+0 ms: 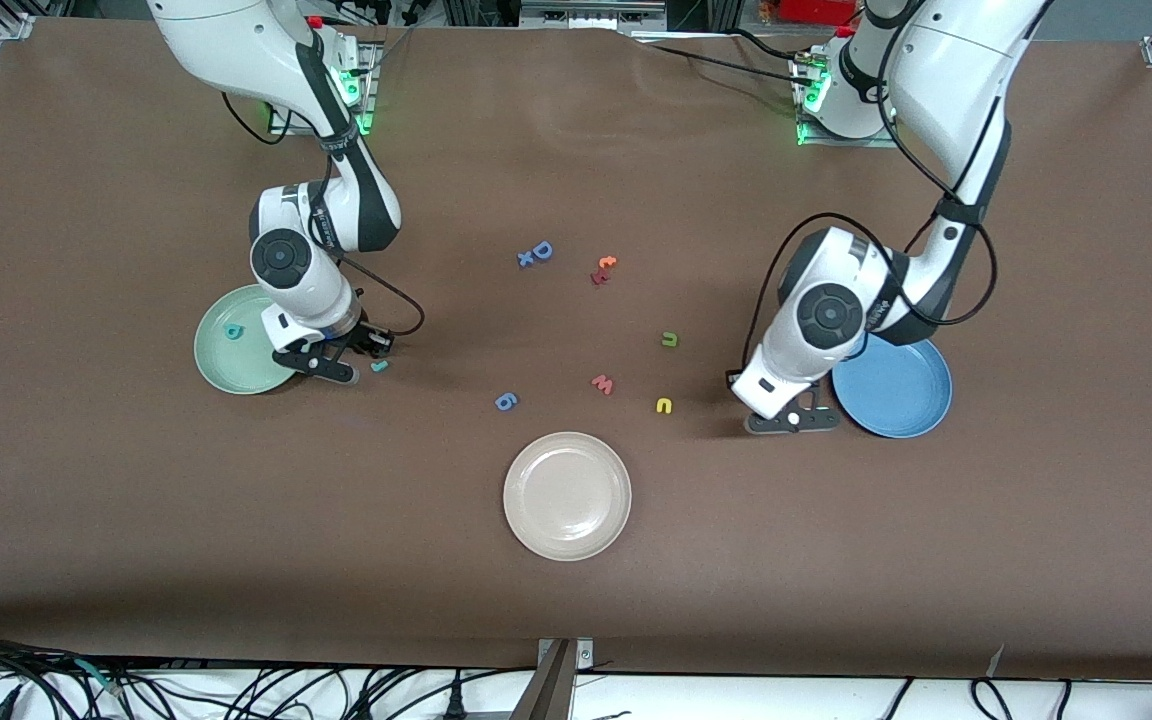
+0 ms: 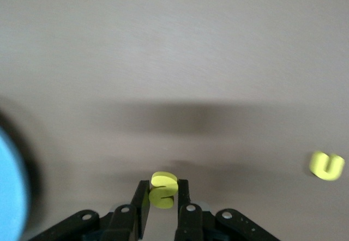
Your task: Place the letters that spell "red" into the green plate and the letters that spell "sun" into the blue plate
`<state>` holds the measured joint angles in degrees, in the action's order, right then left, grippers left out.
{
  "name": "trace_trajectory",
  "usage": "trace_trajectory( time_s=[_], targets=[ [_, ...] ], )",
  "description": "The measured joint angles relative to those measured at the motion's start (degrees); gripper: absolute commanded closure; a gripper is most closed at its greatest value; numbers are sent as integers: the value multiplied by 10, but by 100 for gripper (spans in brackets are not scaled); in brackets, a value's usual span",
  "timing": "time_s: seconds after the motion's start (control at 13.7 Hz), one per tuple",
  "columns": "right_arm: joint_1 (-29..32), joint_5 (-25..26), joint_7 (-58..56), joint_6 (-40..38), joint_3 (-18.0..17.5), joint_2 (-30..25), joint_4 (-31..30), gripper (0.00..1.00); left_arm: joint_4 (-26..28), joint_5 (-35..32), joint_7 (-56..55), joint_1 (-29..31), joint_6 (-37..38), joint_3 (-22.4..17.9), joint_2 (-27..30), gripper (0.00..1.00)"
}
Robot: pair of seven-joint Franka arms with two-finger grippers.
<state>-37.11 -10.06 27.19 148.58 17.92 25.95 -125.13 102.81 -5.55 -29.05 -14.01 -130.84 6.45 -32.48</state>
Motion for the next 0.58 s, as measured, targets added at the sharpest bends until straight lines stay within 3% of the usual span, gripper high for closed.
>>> trace_trajectory(
  time_s=[0.22, 0.44, 0.58],
  targets=[
    [-1, 0, -25, -92, 30, -39, 20, 94, -46, 0, 4, 39, 74, -1, 3, 79],
    [0, 0, -124, -192, 99, -93, 28, 94, -88, 0, 4, 81, 147, -2, 10, 79],
    [3, 0, -191, -213, 142, -105, 23, 92, -92, 0, 6, 116, 167, -2, 12, 79]
  ],
)
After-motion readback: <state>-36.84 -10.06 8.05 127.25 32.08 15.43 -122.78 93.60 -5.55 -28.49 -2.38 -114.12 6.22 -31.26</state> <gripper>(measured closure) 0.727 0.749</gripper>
